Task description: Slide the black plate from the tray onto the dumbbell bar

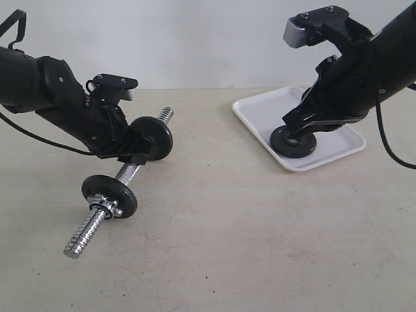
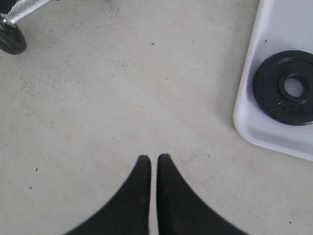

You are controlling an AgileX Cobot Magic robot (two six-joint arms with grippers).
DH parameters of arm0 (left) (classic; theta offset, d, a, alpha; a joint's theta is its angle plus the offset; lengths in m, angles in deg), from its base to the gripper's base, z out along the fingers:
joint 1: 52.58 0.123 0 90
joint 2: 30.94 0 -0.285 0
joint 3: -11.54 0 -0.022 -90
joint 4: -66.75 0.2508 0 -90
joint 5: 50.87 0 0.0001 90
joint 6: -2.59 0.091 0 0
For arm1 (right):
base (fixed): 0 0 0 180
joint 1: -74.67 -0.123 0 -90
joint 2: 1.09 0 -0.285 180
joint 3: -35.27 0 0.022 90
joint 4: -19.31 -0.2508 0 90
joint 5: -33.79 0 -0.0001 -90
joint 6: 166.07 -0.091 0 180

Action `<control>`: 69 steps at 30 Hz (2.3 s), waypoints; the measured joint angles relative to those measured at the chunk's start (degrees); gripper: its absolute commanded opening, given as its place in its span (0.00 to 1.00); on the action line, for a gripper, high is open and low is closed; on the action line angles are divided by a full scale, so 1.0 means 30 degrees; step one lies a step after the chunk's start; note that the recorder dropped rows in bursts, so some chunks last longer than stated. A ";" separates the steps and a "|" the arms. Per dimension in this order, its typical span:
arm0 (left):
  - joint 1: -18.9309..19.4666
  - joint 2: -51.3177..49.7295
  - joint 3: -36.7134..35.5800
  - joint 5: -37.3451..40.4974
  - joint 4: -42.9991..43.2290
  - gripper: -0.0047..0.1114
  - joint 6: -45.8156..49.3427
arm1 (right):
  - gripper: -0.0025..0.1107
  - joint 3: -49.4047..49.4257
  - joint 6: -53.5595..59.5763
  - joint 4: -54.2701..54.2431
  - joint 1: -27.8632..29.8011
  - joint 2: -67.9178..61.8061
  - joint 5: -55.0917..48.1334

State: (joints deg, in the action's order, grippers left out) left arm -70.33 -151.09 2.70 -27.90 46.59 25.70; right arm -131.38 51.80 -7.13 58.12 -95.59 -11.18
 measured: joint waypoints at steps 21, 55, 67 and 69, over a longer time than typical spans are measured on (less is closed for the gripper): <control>0.0000 -0.0780 0.0210 -0.0381 -0.0103 0.41 0.0245 | 0.02 0.0000 -0.0144 0.0000 0.0000 0.0000 0.1579; -0.0017 -0.1506 0.0210 -0.0318 -0.0683 0.08 0.0549 | 0.02 0.0000 -0.0195 0.0000 0.0000 0.0000 0.0348; -0.0046 -0.1506 0.0210 -0.0288 -0.0496 0.08 0.0906 | 0.02 0.0000 -0.0127 0.1297 0.0000 0.0000 0.1754; -0.0046 -0.1506 0.0223 -0.0244 -0.0496 0.08 0.0906 | 0.02 0.0000 -0.0127 0.2246 0.0000 0.0000 0.2028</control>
State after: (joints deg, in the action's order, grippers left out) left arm -70.47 -155.61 3.37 -28.64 45.10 28.42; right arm -131.38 51.42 -0.40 58.12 -95.59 -5.10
